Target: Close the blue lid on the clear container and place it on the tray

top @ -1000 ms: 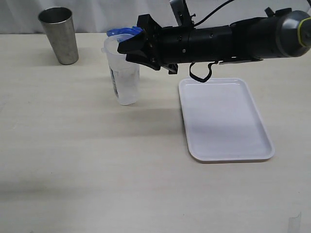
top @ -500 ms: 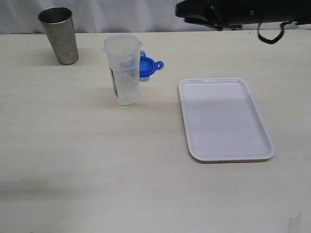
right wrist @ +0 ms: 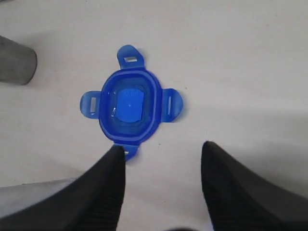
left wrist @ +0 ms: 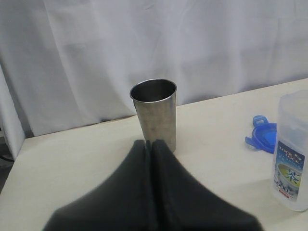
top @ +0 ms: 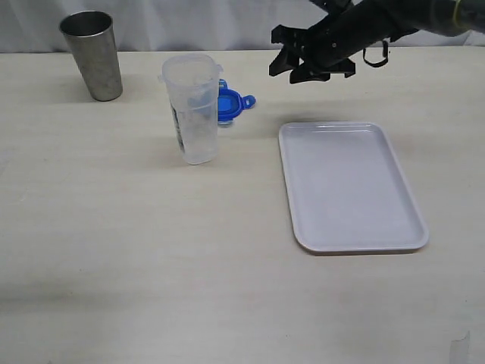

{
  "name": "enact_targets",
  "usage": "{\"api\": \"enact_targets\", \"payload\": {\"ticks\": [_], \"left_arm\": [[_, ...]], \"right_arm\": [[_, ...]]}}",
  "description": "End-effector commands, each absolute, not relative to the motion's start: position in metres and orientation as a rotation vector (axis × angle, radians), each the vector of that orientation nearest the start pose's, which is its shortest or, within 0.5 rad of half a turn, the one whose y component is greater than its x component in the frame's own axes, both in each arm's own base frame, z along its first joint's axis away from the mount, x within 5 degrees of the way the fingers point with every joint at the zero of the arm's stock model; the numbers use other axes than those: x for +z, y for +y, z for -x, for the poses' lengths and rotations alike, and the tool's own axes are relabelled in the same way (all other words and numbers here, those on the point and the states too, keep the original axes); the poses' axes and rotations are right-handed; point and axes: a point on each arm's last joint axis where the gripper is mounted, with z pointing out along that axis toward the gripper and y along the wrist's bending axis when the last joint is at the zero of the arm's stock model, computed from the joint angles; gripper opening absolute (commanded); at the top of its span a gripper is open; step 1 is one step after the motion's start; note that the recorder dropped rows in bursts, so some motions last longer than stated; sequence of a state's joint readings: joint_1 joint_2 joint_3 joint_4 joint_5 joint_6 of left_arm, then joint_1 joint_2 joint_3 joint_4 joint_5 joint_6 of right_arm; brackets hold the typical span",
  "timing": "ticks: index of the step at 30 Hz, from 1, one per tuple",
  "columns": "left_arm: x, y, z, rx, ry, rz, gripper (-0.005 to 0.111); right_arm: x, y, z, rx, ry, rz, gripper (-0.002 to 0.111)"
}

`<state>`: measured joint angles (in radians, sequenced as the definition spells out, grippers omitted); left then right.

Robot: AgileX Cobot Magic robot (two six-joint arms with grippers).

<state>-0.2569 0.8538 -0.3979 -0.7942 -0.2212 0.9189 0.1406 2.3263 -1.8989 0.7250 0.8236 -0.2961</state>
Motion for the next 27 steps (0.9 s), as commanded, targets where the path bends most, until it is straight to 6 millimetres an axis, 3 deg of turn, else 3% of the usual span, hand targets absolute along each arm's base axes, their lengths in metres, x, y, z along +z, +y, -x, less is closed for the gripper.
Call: {"api": "enact_targets", "payload": {"ticks": [1, 6, 14, 18, 27], "left_arm": [[0.272, -0.029, -0.17, 0.046, 1.767, -0.219, 0.0], [0.272, -0.029, -0.17, 0.045, 1.767, -0.217, 0.0], [0.272, -0.029, -0.17, 0.043, 1.768, -0.214, 0.0], [0.271, -0.03, -0.17, 0.041, 1.77, -0.216, 0.0], [0.271, -0.03, -0.17, 0.04, 1.772, -0.217, 0.0]], "right_arm": [[0.15, 0.12, -0.517, 0.825, 2.648, 0.045, 0.046], [0.128, 0.136, -0.524, 0.825, 2.7, 0.117, 0.046], [0.126, 0.168, -0.524, 0.773, 2.683, 0.208, 0.046], [0.116, 0.166, -0.53, 0.765, 2.671, 0.113, 0.046], [0.107, 0.162, -0.534, 0.698, 2.659, 0.087, 0.046]]}}
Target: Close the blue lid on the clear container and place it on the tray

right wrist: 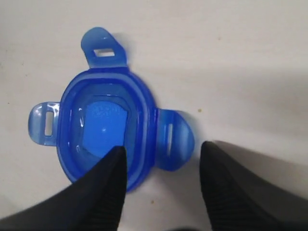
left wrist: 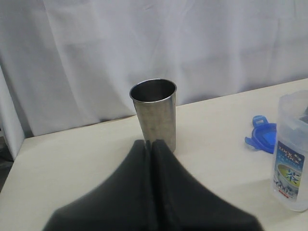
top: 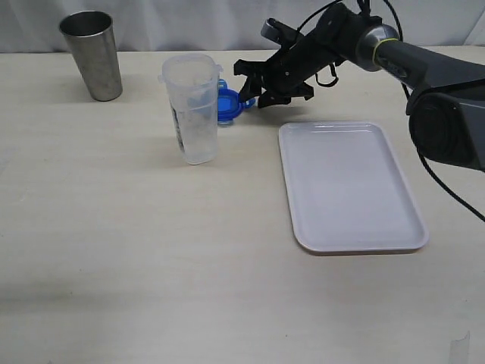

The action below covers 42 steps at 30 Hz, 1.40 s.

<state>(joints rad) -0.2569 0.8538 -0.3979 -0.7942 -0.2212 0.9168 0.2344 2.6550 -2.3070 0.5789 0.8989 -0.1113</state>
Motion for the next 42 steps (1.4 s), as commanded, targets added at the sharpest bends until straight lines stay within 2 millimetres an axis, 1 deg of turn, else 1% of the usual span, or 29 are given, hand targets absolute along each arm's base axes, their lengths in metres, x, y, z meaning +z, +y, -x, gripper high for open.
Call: {"api": "enact_targets", "payload": {"ticks": [1, 2, 4, 8, 12, 15, 17, 23, 27, 30, 32, 39, 42], "left_arm": [[0.271, -0.03, -0.17, 0.04, 1.772, -0.217, 0.0], [0.271, -0.03, -0.17, 0.04, 1.772, -0.217, 0.0], [0.271, -0.03, -0.17, 0.04, 1.772, -0.217, 0.0], [0.271, -0.03, -0.17, 0.04, 1.772, -0.217, 0.0], [0.271, -0.03, -0.17, 0.039, 1.773, -0.218, 0.0], [0.271, -0.03, -0.17, 0.039, 1.773, -0.218, 0.0], [0.271, -0.03, -0.17, 0.039, 1.773, -0.218, 0.0], [0.271, -0.03, -0.17, 0.041, 1.772, -0.222, 0.0], [0.271, -0.03, -0.17, 0.041, 1.772, -0.222, 0.0], [0.271, -0.03, -0.17, 0.041, 1.772, -0.222, 0.0], [0.271, -0.03, -0.17, 0.041, 1.772, -0.222, 0.0], [0.271, -0.03, -0.17, 0.041, 1.772, -0.222, 0.0], [0.271, -0.03, -0.17, 0.041, 1.772, -0.222, 0.0]], "right_arm": [[0.107, 0.162, -0.535, 0.692, 2.652, 0.086, 0.046], [0.104, 0.162, -0.535, 0.701, 2.651, 0.077, 0.046], [0.102, 0.166, -0.536, 0.772, 2.633, 0.041, 0.046], [0.091, 0.173, -0.535, 0.91, 2.61, 0.04, 0.046], [0.079, 0.171, -0.533, 0.855, 2.656, 0.064, 0.042], [0.077, 0.166, -0.532, 0.796, 2.687, 0.083, 0.035], [0.077, 0.164, -0.533, 0.796, 2.685, 0.084, 0.028], [0.078, 0.166, -0.533, 0.816, 2.658, 0.148, 0.006], [0.081, 0.169, -0.533, 0.868, 2.623, 0.184, 0.004], [0.085, 0.169, -0.533, 0.864, 2.621, 0.201, 0.004], [0.091, 0.167, -0.532, 0.811, 2.625, 0.246, 0.004], [0.124, 0.155, -0.529, 0.592, 2.652, 0.399, 0.004], [0.132, 0.153, -0.526, 0.557, 2.674, 0.438, 0.004]]}}
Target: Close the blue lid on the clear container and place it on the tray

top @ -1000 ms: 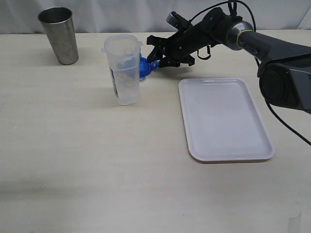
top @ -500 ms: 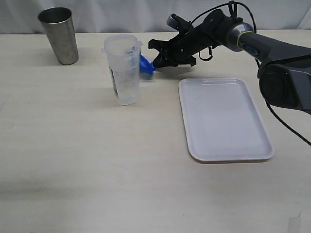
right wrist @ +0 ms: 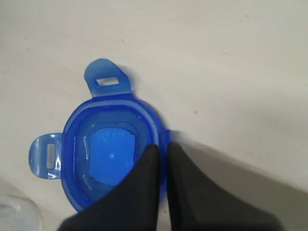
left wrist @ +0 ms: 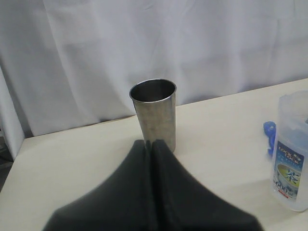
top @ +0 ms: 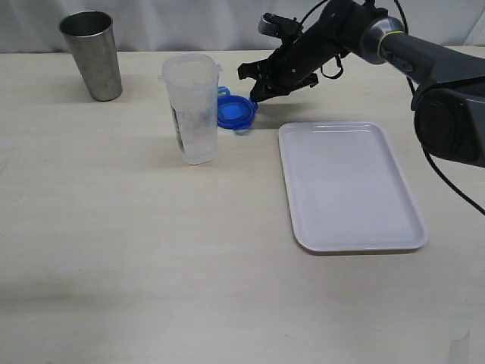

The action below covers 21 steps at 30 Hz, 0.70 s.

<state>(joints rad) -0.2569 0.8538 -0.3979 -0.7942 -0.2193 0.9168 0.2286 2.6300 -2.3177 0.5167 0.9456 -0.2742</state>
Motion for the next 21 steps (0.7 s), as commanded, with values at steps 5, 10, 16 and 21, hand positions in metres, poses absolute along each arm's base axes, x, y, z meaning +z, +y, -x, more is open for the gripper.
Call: {"api": "enact_targets", "payload": {"ticks": [5, 10, 16, 21], "left_arm": [[0.271, -0.03, -0.17, 0.041, 1.772, -0.222, 0.0], [0.271, -0.03, -0.17, 0.041, 1.772, -0.222, 0.0], [0.271, -0.03, -0.17, 0.04, 1.772, -0.22, 0.0], [0.271, -0.03, -0.17, 0.04, 1.772, -0.22, 0.0]], "right_arm": [[0.137, 0.151, -0.524, 0.529, 2.686, 0.463, 0.004], [0.158, 0.149, -0.524, 0.486, 2.642, 0.478, 0.004], [0.22, 0.151, -0.515, 0.433, 2.507, 0.574, 0.004], [0.268, 0.177, -0.495, 0.157, 2.384, 0.746, 0.004]]}}
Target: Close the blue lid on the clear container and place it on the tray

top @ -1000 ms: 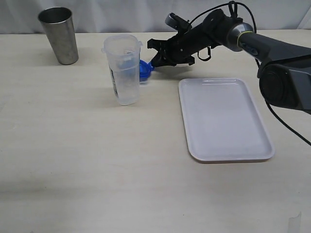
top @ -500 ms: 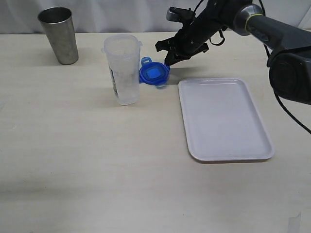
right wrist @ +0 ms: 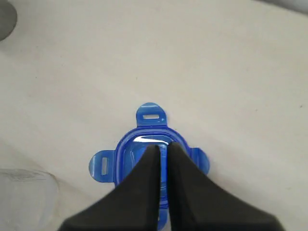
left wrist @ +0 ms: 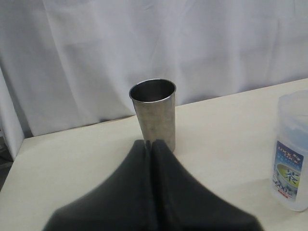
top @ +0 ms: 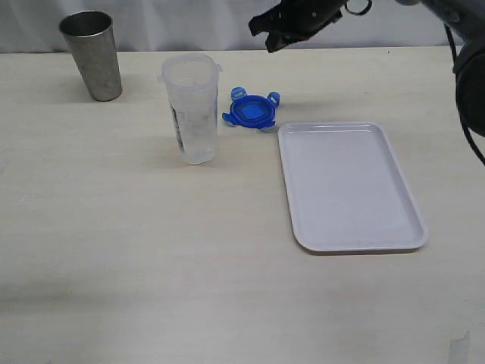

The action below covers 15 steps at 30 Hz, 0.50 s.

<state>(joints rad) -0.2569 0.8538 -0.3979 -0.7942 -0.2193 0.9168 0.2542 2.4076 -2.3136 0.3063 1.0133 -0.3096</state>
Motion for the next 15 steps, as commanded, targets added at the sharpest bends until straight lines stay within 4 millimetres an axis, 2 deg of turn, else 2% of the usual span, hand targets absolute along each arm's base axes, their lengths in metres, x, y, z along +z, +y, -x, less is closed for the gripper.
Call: {"api": "enact_targets", "payload": {"ticks": [1, 2, 3, 6, 8, 9, 10, 11, 12, 13, 15], "left_arm": [[0.271, -0.03, -0.17, 0.04, 1.772, -0.22, 0.0], [0.271, -0.03, -0.17, 0.04, 1.772, -0.22, 0.0], [0.271, -0.03, -0.17, 0.038, 1.774, -0.221, 0.0], [0.271, -0.03, -0.17, 0.037, 1.775, -0.222, 0.0], [0.271, -0.03, -0.17, 0.037, 1.775, -0.222, 0.0], [0.271, -0.03, -0.17, 0.037, 1.775, -0.222, 0.0], [0.271, -0.03, -0.17, 0.037, 1.775, -0.222, 0.0], [0.271, -0.03, -0.17, 0.038, 1.774, -0.224, 0.0], [0.271, -0.03, -0.17, 0.038, 1.774, -0.224, 0.0], [0.271, -0.03, -0.17, 0.038, 1.774, -0.224, 0.0], [0.271, -0.03, -0.17, 0.04, 1.773, -0.223, 0.0]], "right_arm": [[0.274, 0.182, -0.491, 0.106, 2.368, 0.754, 0.004], [0.284, 0.19, -0.484, 0.05, 2.366, 0.722, 0.004], [0.284, 0.194, -0.48, 0.061, 2.395, 0.709, 0.004], [0.271, 0.178, -0.485, 0.103, 2.486, 0.663, 0.011], [0.253, 0.163, -0.493, 0.145, 2.564, 0.613, 0.022], [0.233, 0.149, -0.499, 0.211, 2.636, 0.593, 0.035], [0.225, 0.144, -0.501, 0.224, 2.664, 0.584, 0.038], [0.205, 0.134, -0.507, 0.226, 2.712, 0.575, 0.04], [0.198, 0.129, -0.509, 0.226, 2.726, 0.572, 0.04], [0.182, 0.124, -0.514, 0.267, 2.729, 0.567, 0.04], [0.167, 0.127, -0.52, 0.36, 2.691, 0.582, 0.04]]}}
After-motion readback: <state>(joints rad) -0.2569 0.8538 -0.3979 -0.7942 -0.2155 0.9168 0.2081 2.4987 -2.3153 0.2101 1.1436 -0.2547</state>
